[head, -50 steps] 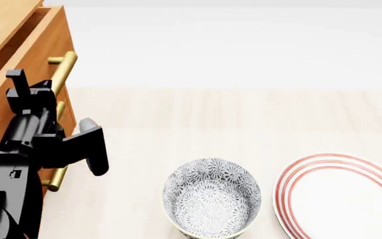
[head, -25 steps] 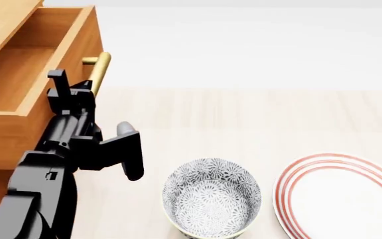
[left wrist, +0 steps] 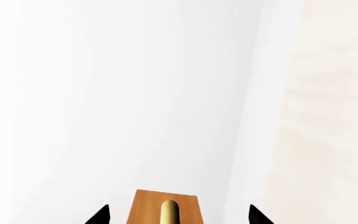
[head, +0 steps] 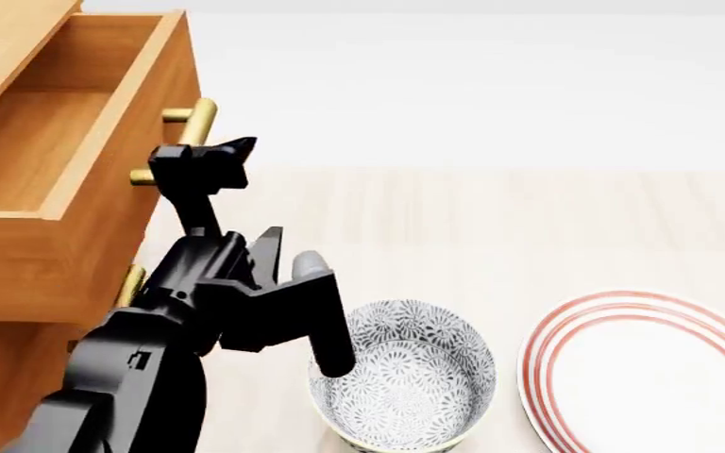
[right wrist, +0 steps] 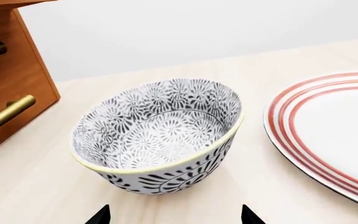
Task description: Open the top drawer of the cabinet.
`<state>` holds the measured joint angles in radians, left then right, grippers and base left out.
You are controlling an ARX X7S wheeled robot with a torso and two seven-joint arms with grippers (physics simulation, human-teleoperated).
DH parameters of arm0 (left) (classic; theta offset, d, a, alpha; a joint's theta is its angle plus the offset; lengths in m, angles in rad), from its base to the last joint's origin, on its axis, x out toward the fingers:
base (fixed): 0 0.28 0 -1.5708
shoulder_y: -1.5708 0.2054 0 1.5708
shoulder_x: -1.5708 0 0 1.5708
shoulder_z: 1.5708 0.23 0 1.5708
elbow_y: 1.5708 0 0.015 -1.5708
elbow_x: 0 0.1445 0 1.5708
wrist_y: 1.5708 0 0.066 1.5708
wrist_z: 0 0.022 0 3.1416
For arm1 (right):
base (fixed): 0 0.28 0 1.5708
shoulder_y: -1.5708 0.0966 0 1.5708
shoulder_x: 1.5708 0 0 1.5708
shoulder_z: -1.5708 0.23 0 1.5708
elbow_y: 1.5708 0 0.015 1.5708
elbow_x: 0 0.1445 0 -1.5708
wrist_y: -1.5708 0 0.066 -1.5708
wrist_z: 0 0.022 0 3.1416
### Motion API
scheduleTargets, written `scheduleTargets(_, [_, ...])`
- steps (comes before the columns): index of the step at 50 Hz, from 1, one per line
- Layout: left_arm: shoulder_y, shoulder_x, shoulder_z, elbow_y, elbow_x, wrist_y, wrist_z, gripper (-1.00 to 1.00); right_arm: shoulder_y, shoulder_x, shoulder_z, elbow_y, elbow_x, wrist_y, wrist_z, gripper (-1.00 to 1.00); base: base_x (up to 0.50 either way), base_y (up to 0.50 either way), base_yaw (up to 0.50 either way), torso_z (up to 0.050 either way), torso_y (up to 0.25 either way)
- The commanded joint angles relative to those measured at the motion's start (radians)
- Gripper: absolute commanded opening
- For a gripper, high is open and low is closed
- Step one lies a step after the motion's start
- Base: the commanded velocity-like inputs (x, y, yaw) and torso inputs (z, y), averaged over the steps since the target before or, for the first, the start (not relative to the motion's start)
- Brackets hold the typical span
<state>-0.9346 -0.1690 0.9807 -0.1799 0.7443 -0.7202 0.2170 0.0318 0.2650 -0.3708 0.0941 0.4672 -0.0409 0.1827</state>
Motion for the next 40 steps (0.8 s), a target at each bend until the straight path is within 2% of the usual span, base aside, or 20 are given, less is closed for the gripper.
scheduleTargets(1, [0.039, 0.059, -0.054, 0.186, -0.024, -0.009, 0.075, 1.00, -0.002, -0.014, 0.017, -0.002, -0.009, 0.001, -0.019, 1.00, 0.00, 0.00, 0.00, 0.000, 0.000])
scheduleTargets(6, [0.042, 0.084, -0.092, 0.252, -0.041, -0.037, 0.075, 1.00, -0.001, -0.013, 0.016, 0.002, -0.007, -0.002, -0.020, 1.00, 0.00, 0.00, 0.00, 0.000, 0.000])
scheduleTargets(13, [0.028, 0.158, -0.210, 0.361, -0.116, -0.158, 0.102, 1.00, 0.003, -0.014, 0.014, 0.009, -0.003, -0.002, -0.018, 1.00, 0.00, 0.00, 0.00, 0.000, 0.000])
scheduleTargets(17, [-0.041, 0.167, -0.244, 0.405, -0.242, -0.276, 0.025, 1.00, 0.005, -0.013, 0.015, 0.008, 0.000, 0.003, -0.014, 1.00, 0.00, 0.00, 0.00, 0.000, 0.000])
scheduleTargets(23, [-0.124, 0.166, -0.293, 0.432, -0.376, -0.360, -0.061, 1.00, 0.007, -0.013, 0.015, 0.010, 0.005, 0.007, -0.009, 1.00, 0.00, 0.00, 0.00, 0.000, 0.000])
scheduleTargets(33, [-0.226, 0.162, -0.428, 0.344, -0.588, -0.357, -0.276, 1.00, 0.010, -0.011, 0.013, 0.013, 0.011, 0.012, -0.005, 1.00, 0.00, 0.00, 0.00, 0.000, 0.000])
scheduleTargets(40, [-0.229, 0.129, -0.441, 0.258, -0.615, -0.301, -0.309, 1.00, 0.012, -0.015, 0.010, 0.033, 0.010, 0.000, -0.011, 1.00, 0.00, 0.00, 0.00, 0.000, 0.000])
